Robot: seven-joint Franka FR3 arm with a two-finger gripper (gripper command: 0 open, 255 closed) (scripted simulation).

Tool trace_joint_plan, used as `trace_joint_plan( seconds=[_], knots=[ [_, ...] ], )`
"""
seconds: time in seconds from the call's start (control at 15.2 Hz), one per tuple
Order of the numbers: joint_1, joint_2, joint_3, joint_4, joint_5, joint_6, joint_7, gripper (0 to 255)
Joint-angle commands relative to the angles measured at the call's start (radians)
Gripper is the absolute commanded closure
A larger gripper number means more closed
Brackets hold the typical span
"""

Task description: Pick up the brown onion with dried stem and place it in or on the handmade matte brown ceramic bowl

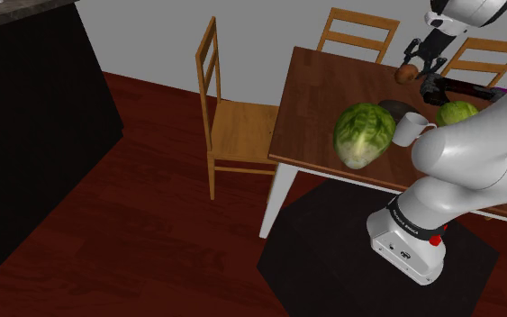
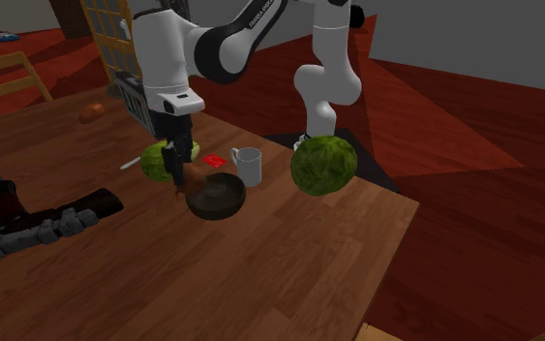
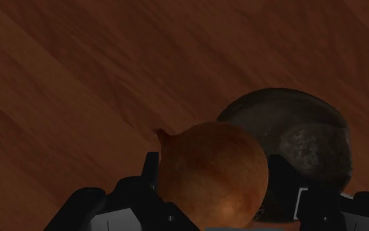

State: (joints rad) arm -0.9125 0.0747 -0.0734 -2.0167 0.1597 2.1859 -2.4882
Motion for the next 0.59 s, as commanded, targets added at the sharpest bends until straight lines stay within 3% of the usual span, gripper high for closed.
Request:
trace_joint_plan(
  seconds=[0.0,0.26,0.53],
  knots=[
    [-0.012,-0.083,-0.011,-0.098,-0.002,0.012,-0.025,255],
    [-0.041,-0.243,-0.040,-0.268,-0.018,0.017,-0.073,255],
    [-0.039,-0.219,-0.041,-0.299,-0.009,0.071,-0.085,255]
  ],
)
